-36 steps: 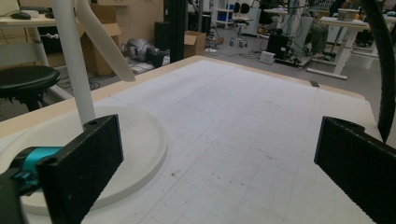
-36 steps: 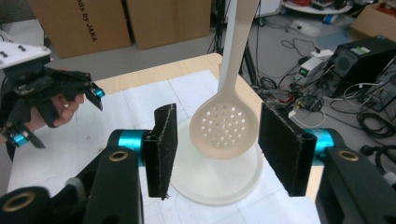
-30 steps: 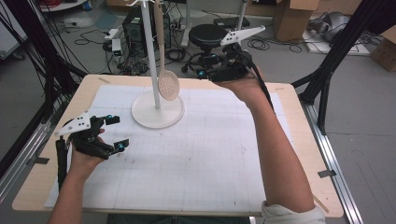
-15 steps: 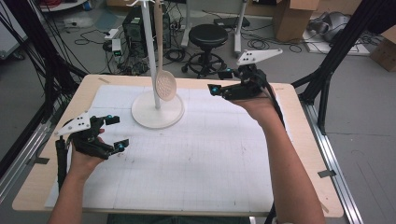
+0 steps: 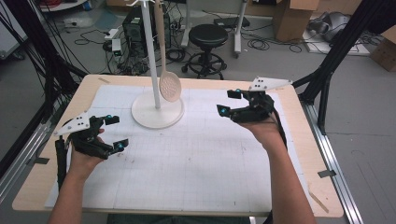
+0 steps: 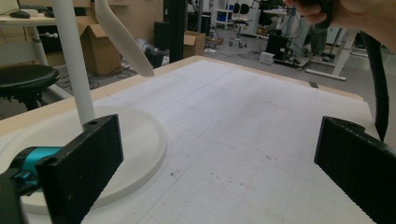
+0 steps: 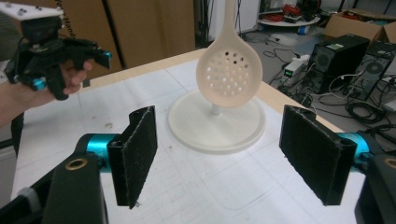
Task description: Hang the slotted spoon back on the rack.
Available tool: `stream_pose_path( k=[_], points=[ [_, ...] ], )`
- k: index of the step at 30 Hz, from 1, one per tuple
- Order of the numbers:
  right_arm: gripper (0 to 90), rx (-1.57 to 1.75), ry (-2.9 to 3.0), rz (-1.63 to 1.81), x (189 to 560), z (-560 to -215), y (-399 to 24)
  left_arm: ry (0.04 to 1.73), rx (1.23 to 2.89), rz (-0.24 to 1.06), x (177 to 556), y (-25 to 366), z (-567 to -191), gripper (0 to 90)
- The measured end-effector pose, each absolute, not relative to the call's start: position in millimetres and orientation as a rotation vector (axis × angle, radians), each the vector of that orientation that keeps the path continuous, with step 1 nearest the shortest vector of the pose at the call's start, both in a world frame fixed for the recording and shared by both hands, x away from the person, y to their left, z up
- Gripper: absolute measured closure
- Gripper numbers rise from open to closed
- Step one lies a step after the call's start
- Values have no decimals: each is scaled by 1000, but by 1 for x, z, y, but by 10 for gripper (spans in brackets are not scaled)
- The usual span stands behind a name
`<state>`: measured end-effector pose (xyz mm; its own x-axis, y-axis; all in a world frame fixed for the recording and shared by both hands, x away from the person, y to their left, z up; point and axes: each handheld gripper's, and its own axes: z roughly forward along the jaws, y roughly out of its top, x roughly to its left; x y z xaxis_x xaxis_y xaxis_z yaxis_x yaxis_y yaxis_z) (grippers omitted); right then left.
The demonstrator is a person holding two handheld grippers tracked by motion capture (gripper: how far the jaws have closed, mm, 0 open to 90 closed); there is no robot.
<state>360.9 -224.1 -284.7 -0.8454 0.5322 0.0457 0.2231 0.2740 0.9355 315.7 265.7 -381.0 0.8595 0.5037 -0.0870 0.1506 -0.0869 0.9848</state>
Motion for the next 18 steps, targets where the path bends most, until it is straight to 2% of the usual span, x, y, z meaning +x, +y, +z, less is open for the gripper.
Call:
stream_pose_path(
  k=[18],
  points=[
    [193, 783, 2250, 1562, 335, -334, -239, 518, 1662, 310, 316, 264, -383, 17]
  ],
)
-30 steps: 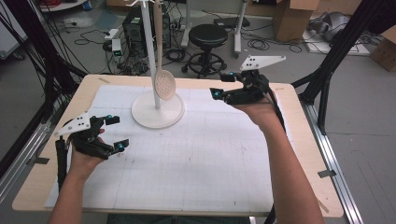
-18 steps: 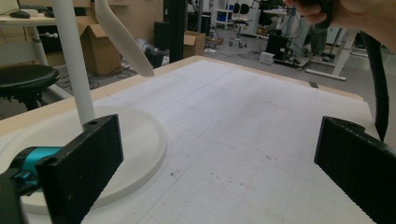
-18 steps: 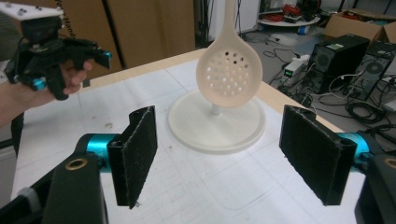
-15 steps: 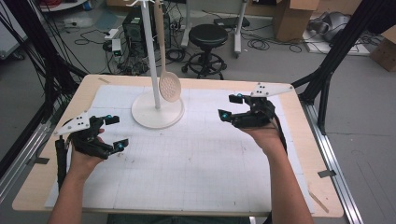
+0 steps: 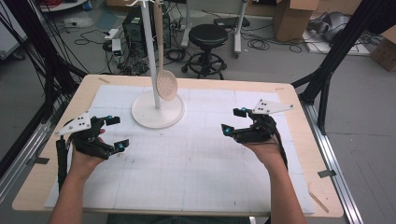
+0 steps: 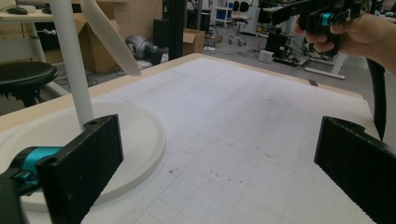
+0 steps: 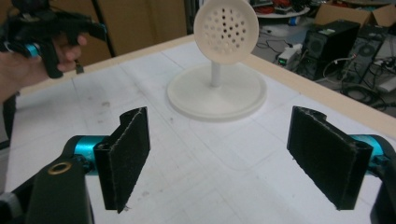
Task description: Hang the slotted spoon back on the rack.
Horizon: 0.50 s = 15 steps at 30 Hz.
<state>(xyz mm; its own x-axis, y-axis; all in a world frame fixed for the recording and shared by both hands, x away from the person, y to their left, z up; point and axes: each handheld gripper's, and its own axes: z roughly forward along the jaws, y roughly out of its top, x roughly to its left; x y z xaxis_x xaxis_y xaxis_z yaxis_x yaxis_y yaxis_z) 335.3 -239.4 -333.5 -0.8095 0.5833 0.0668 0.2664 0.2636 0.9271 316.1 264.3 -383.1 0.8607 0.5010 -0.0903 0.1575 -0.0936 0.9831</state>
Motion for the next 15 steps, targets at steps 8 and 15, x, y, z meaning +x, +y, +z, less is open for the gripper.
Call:
stream_pose_path(
  k=[8, 15],
  points=[
    [180, 839, 2243, 1601, 330, -354, -253, 515, 1660, 300, 317, 262, -385, 17],
    [155, 881, 2271, 1600, 331, -371, -257, 512, 1659, 297, 318, 262, -385, 17]
  ],
)
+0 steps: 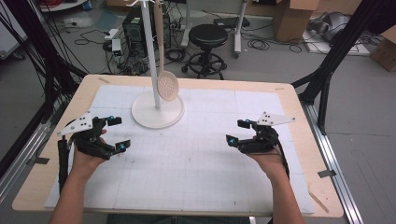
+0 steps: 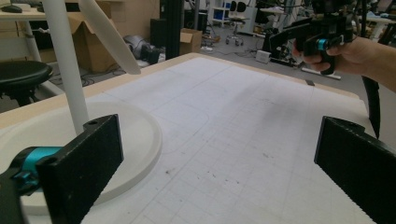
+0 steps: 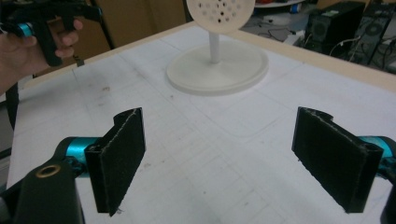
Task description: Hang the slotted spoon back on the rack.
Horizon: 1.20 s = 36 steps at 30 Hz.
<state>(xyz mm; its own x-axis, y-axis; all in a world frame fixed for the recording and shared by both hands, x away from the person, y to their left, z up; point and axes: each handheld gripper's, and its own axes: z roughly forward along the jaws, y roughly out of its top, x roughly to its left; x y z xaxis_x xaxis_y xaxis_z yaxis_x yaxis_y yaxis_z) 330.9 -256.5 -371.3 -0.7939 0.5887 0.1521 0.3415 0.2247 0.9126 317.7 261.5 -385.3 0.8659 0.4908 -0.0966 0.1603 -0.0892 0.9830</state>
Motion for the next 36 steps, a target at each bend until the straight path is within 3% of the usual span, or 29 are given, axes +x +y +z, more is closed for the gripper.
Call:
stream_pose_path(
  k=[13, 36],
  points=[
    [106, 882, 2264, 1625, 336, -376, -256, 533, 1655, 298, 318, 262, -387, 17],
    [102, 916, 2262, 1605, 337, -379, -261, 521, 1664, 288, 318, 261, -388, 17]
  ],
)
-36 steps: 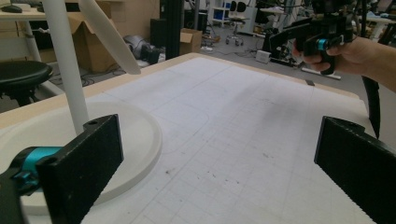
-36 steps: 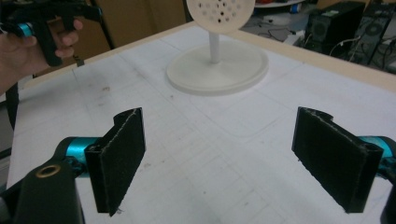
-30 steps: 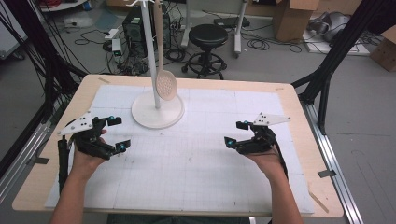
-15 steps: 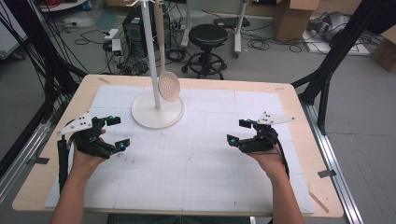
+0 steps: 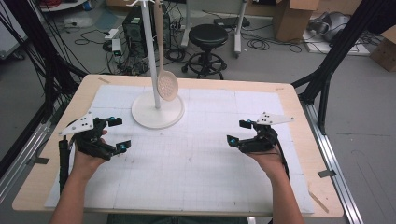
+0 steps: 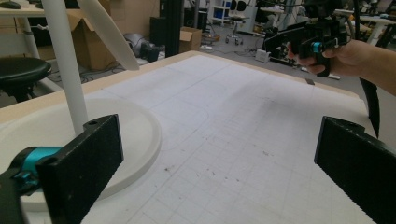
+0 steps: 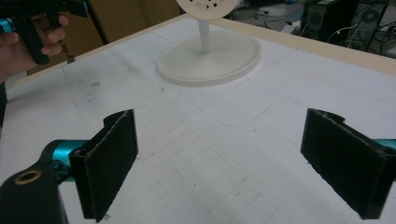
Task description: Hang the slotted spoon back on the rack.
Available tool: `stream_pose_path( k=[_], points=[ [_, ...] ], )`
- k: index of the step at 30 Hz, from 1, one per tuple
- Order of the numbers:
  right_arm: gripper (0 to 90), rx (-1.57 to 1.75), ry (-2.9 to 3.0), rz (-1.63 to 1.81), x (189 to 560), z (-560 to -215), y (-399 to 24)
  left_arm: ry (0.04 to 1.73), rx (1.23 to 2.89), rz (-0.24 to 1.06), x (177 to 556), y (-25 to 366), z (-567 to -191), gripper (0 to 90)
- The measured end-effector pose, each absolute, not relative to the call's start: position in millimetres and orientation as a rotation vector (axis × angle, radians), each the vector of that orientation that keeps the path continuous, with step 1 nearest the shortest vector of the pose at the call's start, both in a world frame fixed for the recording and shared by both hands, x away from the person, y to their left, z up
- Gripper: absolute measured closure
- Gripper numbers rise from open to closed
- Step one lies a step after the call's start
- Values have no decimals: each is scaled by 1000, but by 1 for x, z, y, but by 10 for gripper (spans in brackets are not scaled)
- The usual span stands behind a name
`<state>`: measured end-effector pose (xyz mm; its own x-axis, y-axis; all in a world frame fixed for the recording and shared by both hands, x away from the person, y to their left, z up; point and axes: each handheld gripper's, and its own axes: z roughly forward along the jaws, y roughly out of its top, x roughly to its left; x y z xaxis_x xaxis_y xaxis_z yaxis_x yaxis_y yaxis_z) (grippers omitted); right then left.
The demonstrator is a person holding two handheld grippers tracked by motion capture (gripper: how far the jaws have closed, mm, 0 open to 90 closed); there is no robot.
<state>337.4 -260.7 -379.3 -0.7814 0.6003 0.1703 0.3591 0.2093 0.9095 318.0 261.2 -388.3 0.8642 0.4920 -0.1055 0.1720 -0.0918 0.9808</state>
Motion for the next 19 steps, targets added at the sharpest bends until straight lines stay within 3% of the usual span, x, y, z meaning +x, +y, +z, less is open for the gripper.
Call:
stream_pose_path(
  k=[19],
  points=[
    [102, 925, 2274, 1613, 340, -381, -261, 520, 1667, 285, 318, 261, -389, 16]
  ],
)
